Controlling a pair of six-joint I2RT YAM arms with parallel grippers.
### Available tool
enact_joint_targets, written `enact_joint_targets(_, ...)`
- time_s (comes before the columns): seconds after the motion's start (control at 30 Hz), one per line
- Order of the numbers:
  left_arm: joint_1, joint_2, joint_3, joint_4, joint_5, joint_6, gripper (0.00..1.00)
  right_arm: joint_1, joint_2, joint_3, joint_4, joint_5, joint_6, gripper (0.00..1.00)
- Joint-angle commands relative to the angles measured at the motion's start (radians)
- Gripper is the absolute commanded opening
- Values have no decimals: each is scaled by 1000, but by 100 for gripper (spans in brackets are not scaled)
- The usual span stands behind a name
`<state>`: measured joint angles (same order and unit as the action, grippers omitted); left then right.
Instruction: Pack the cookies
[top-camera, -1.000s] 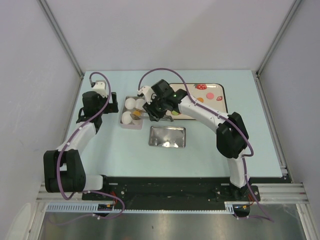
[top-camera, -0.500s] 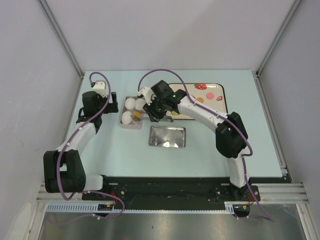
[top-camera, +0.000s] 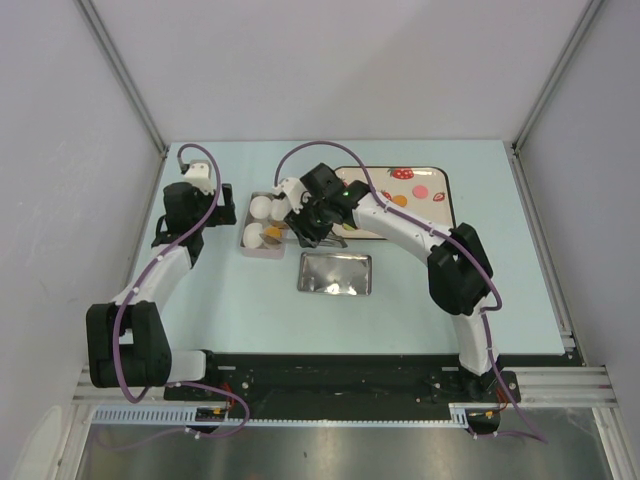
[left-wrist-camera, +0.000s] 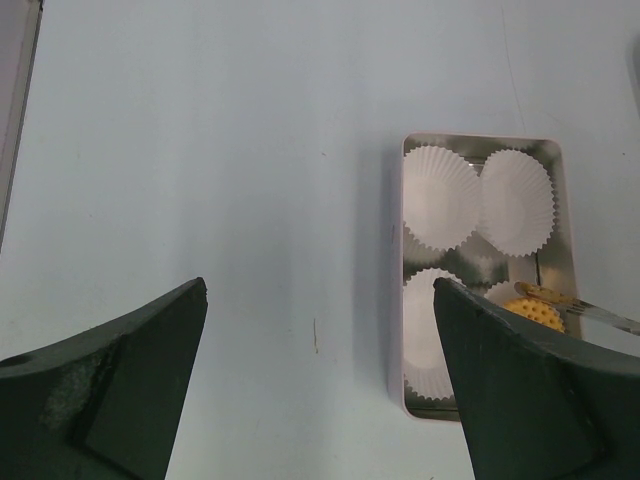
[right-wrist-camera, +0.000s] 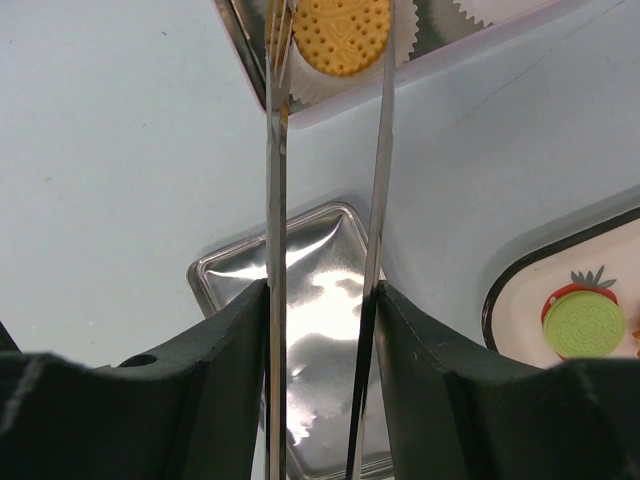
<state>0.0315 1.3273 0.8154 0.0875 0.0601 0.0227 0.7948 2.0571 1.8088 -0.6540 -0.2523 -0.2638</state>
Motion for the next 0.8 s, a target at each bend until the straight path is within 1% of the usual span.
enact_joint_targets(0.0,7,-36,2,21,17,-17,99,6,3,44,4,-10,-6,50)
enact_joint_targets(0.17,8,-37,2,20,18,-17,99,6,-2,47,4,-8,-5,54)
enact_joint_targets(0.27,7,-37,2,18,18,-17,99,6,-3,49,2,-5,-6,55)
enact_joint_targets(0.53,7,-37,2,18,20,-17,100,4,-31,50,5,1,-2,54)
enact_joint_targets(0.77,7,-42,1,18,29,-17,100,3,-92,64,8,1,9,54)
